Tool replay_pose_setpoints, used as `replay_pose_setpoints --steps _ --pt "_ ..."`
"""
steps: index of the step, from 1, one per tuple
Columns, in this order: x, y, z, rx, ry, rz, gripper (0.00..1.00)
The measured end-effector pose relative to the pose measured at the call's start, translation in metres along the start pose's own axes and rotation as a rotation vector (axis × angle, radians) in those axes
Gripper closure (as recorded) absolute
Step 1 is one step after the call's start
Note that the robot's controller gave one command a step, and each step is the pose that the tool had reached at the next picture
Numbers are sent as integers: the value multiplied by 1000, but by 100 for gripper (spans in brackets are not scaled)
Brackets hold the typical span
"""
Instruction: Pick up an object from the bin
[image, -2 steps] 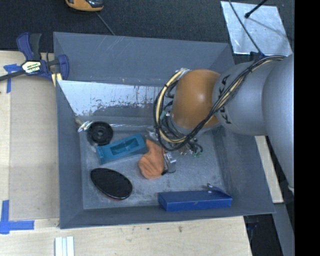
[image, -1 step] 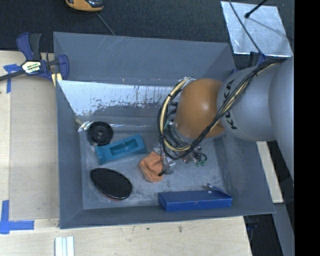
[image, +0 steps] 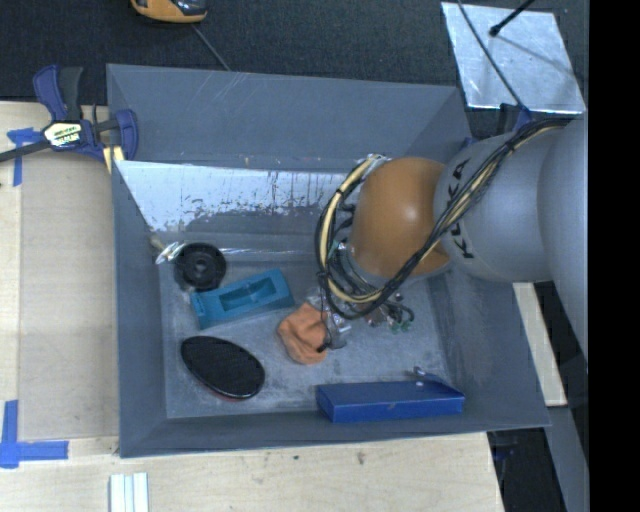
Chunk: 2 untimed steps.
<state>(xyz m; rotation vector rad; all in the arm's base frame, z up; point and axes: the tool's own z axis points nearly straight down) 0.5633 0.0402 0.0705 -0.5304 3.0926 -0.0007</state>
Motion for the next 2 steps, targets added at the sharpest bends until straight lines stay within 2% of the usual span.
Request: replay_pose_setpoints --steps 1,2 --pt "0 0 0 0 0 0 100" --pt "-4 -1 -169 1 -6 -62 100"
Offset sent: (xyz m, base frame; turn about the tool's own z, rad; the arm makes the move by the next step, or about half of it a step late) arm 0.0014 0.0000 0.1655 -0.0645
